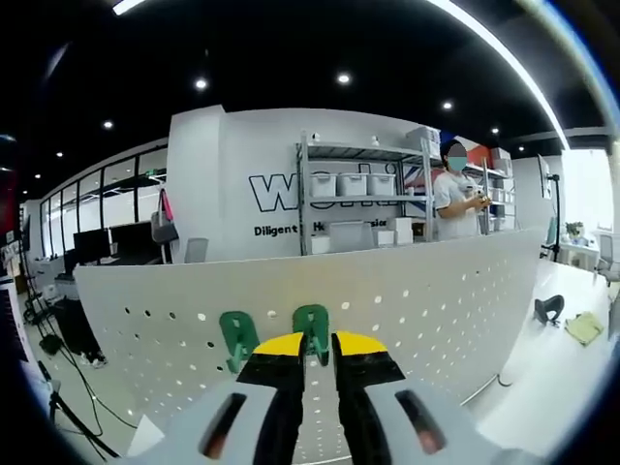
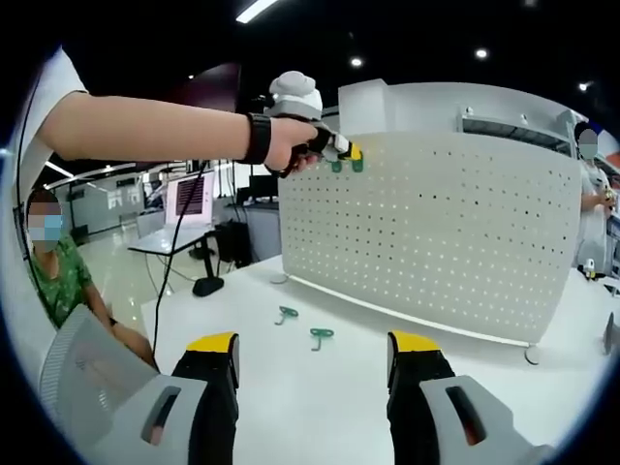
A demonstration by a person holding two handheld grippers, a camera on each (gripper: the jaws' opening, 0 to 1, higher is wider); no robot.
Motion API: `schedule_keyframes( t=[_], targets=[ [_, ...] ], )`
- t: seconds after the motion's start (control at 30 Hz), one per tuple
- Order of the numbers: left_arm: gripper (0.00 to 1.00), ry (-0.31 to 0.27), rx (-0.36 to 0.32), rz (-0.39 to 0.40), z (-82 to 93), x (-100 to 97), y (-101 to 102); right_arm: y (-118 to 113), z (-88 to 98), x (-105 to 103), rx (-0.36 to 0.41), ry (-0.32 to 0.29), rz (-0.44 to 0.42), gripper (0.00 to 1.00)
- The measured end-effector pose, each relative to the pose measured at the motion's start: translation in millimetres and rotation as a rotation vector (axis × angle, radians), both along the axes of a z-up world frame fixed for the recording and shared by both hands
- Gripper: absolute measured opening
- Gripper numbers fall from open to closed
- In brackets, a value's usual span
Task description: Insert the hook assembly into the mounting plate slot until the hook locks in place.
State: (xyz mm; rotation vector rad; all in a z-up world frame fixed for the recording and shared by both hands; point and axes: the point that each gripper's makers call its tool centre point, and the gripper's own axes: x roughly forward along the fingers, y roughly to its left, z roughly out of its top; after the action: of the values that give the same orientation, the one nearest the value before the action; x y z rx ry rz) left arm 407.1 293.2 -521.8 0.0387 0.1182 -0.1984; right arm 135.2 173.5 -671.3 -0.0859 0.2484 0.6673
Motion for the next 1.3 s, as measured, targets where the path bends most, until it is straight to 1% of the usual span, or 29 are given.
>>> schedule_keyframes(
  t=[0.03,0.13,0.23,0.33,0.4,0.47,0.53,0.67,0.73,0.8,1.0,1.07,1.17,1.3],
  targets=[
    [0.13,-0.010,0.014,-0.012,0.5,-1.9,-2,0,0.0,0,-0.002,0.000,0.002,0.63],
    [0.14,-0.005,-0.004,-0.025,-0.4,-5.2,-2,2,0.9,1,-0.006,-0.003,0.009,0.63],
    [0.15,-0.015,-0.010,-0.034,-0.3,-10.0,-1,1,2.1,2,-0.008,-0.005,0.010,0.63],
    [0.16,-0.016,-0.003,-0.046,-1.7,-16.4,-1,1,2.1,2,-0.013,-0.005,0.013,0.63],
    [0.16,-0.026,-0.020,-0.053,-0.9,-19.4,-1,2,1.7,2,-0.012,-0.002,0.015,0.63],
    [0.16,-0.024,-0.016,-0.054,-2.2,-20.8,-1,2,1.9,2,-0.013,-0.003,0.018,0.63],
    [0.16,-0.021,-0.033,-0.061,-3.6,-23.3,-2,3,1.9,2,-0.016,-0.004,0.021,0.63],
    [0.17,-0.024,-0.030,-0.070,-4.1,-27.6,-3,4,1.9,2,-0.018,-0.002,0.027,0.63],
    [0.17,-0.022,-0.058,-0.078,-2.8,-32.6,-3,4,1.6,2,-0.021,-0.001,0.028,0.63],
    [0.17,-0.042,-0.052,-0.079,0.0,-36.5,-3,5,1.2,2,-0.017,0.003,0.029,0.63],
    [0.19,-0.032,-0.068,-0.096,-2.9,-42.9,-3,7,1.1,2,-0.025,0.000,0.034,0.63],
    [0.19,-0.041,-0.093,-0.098,-1.4,-47.0,-2,8,1.6,3,-0.023,0.000,0.034,0.63],
    [0.20,-0.031,-0.084,-0.114,-6.4,-52.0,-4,9,1.5,2,-0.021,-0.002,0.035,0.63],
    [0.20,-0.026,-0.103,-0.121,-11.5,-58.0,-2,8,1.2,1,-0.017,-0.001,0.030,0.63]
  ],
)
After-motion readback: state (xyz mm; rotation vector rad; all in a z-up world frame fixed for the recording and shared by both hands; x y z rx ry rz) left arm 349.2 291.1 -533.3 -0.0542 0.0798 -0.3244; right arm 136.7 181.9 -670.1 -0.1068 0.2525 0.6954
